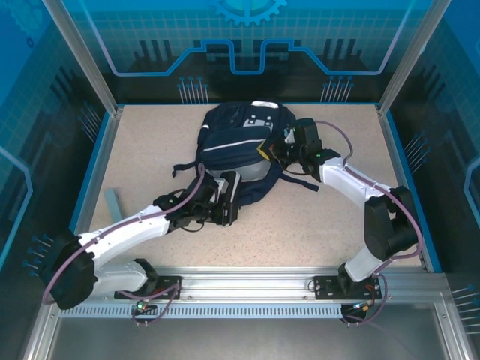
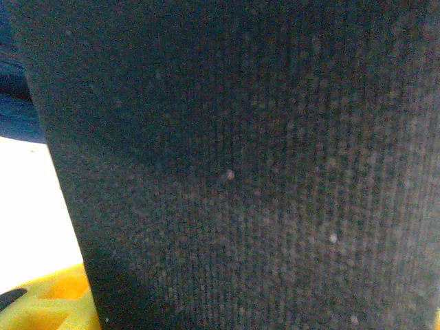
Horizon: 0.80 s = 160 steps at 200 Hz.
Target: Pack books, pencil case, and school supplies into a backpack
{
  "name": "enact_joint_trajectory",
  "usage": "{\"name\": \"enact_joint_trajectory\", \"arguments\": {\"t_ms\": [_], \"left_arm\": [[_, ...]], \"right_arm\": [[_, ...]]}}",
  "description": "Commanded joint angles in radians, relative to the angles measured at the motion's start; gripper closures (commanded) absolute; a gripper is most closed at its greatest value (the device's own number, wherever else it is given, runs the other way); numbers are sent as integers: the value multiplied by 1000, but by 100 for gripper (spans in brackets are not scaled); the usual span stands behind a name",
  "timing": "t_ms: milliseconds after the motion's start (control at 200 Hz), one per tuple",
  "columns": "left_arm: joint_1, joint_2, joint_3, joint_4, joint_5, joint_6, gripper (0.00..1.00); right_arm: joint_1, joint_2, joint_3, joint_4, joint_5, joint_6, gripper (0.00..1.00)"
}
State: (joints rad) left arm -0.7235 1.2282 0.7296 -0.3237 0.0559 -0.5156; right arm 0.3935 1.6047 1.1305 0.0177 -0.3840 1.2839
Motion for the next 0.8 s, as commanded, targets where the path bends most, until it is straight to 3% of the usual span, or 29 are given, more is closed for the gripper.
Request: {"name": "enact_joint_trajectory", "arguments": {"t_ms": [0, 255, 480, 795], "left_arm": [[-27, 54, 41, 8, -30, 56, 46], [-42, 175, 211, -88, -105, 97, 46], [-42, 324, 356, -202, -224, 45, 50], [-41, 367, 405, -26, -275, 73, 48]], "right_arm": [[24, -22, 74, 159, -70, 0, 100], [43, -78, 44, 120, -85, -13, 100], [46, -130, 2, 101, -69, -28, 100], [45, -154, -49, 69, -34, -25, 100]]}}
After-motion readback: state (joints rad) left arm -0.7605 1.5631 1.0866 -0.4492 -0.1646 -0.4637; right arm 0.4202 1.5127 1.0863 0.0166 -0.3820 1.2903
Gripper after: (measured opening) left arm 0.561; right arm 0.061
